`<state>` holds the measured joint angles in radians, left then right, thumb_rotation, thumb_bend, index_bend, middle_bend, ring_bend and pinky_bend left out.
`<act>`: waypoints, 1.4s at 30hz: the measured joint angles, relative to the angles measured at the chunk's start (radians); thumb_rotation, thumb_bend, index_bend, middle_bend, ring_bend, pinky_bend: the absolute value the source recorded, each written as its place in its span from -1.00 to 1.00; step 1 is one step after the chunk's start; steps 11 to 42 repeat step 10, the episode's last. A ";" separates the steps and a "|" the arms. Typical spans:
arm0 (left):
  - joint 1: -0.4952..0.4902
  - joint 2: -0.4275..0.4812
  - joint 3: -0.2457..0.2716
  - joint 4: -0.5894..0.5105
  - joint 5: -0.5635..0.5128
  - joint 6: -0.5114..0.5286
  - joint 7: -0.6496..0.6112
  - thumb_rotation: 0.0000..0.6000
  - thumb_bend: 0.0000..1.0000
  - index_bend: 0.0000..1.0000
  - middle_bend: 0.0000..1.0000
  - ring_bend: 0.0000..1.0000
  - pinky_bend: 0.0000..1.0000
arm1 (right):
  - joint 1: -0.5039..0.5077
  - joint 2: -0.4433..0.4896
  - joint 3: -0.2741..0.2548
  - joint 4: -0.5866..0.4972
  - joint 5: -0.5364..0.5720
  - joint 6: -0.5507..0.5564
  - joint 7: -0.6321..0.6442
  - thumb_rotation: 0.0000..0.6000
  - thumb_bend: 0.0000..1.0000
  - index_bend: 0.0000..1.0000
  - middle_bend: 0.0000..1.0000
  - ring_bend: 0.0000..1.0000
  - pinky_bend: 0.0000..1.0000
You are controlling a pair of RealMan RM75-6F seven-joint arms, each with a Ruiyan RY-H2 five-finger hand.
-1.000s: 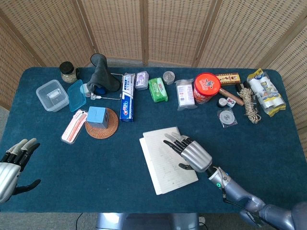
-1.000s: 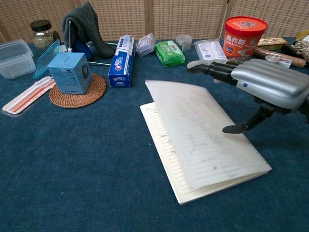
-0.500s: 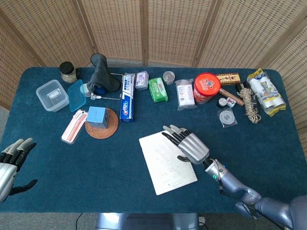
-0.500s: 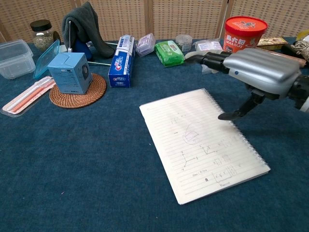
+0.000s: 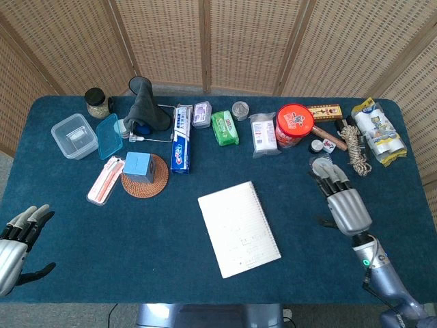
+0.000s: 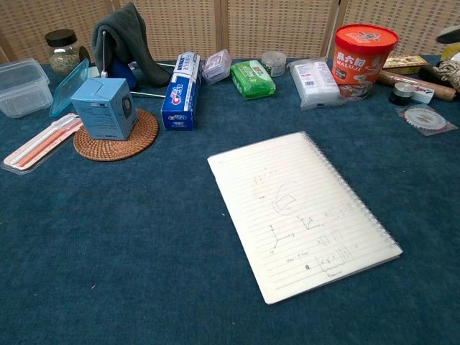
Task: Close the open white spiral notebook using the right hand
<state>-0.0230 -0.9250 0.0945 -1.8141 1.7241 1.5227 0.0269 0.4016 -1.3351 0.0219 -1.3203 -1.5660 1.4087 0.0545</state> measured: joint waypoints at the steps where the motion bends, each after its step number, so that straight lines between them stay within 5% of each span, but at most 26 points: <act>1: 0.002 -0.003 0.001 0.004 0.001 0.002 0.000 1.00 -0.91 -0.96 -1.00 -1.00 -0.78 | -0.022 0.012 -0.004 0.003 0.006 0.018 0.005 0.86 -0.92 -1.00 -1.00 -1.00 -1.00; 10: 0.011 -0.012 0.003 0.012 0.011 0.020 0.009 1.00 -0.91 -0.96 -1.00 -1.00 -0.78 | -0.162 0.096 -0.031 -0.024 0.049 0.119 0.001 0.78 -0.96 -1.00 -1.00 -1.00 -1.00; 42: 0.011 -0.012 0.003 0.012 0.011 0.020 0.009 1.00 -0.91 -0.96 -1.00 -1.00 -0.78 | -0.162 0.096 -0.031 -0.024 0.049 0.119 0.001 0.78 -0.96 -1.00 -1.00 -1.00 -1.00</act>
